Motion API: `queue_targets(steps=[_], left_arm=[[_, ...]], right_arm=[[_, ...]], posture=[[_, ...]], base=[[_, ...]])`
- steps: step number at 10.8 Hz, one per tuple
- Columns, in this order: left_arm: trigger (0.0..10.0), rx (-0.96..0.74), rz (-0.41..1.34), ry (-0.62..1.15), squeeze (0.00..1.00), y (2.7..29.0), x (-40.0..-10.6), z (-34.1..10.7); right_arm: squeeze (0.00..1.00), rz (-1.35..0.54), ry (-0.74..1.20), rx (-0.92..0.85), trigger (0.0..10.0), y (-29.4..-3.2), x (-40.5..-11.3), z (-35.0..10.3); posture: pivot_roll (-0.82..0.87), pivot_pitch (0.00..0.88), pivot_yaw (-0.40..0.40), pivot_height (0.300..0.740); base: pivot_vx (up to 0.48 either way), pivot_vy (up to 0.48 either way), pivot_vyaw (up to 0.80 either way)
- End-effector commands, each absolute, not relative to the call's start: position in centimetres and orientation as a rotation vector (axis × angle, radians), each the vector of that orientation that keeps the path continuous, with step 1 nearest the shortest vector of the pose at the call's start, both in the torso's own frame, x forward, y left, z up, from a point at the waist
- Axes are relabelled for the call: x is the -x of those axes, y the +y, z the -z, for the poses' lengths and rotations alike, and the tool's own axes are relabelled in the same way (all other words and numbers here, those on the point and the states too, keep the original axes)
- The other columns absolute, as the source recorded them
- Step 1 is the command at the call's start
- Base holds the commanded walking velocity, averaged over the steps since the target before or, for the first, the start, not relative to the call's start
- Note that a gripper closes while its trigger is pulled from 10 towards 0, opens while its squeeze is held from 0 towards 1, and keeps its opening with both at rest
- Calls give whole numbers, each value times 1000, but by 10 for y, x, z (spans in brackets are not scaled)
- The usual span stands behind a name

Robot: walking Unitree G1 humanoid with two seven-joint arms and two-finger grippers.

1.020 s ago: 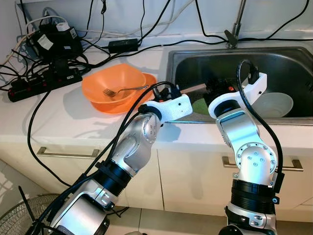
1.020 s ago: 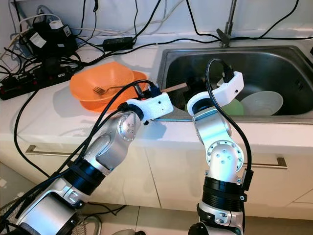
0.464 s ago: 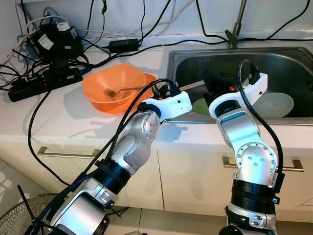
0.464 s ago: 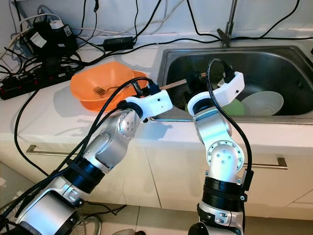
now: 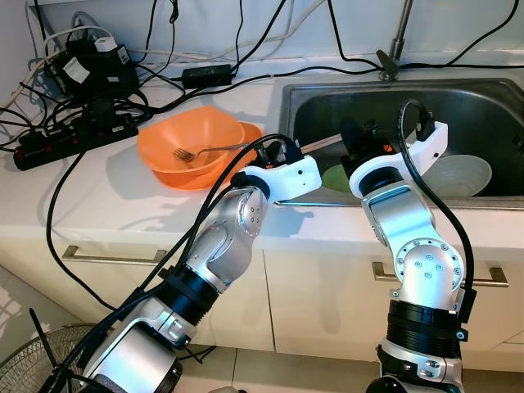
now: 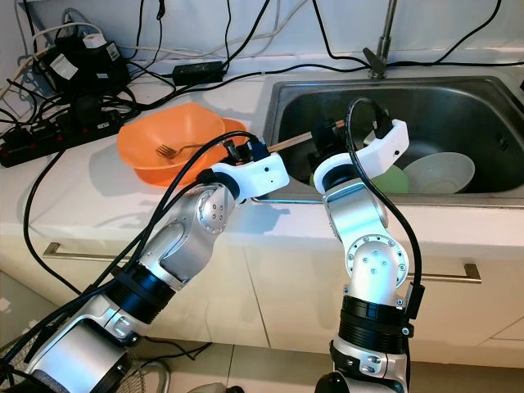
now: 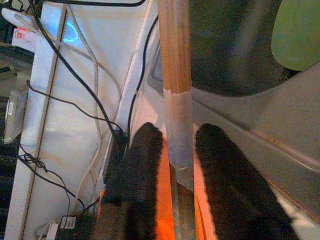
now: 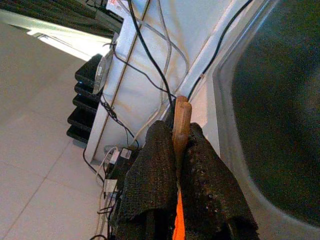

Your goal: Kitchen organization

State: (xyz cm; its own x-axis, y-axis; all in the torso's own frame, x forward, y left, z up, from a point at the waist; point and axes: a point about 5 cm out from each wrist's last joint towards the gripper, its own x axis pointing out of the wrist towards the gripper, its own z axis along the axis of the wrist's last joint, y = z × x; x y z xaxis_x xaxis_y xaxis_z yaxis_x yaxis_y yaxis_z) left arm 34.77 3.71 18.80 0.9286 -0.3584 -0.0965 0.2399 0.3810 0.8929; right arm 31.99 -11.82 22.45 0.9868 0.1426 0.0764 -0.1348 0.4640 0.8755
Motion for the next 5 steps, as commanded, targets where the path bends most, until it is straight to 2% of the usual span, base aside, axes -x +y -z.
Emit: queue_targets(steps=[1, 5], left_arm=[[10000, -1133, 375, -120, 1000, 41, -348, -190], [10000, -1142, 377, -142, 1000, 40, -348, -191]], right_arm=[[0, -170, 22, -1129, 0, -112, -320, -222], [0, -46, -10, -1150, 0, -136, -325, -217]], posture=[[5, 0, 99, 740], [5, 0, 100, 740]], base=[[0, 0, 0], [0, 0, 0]])
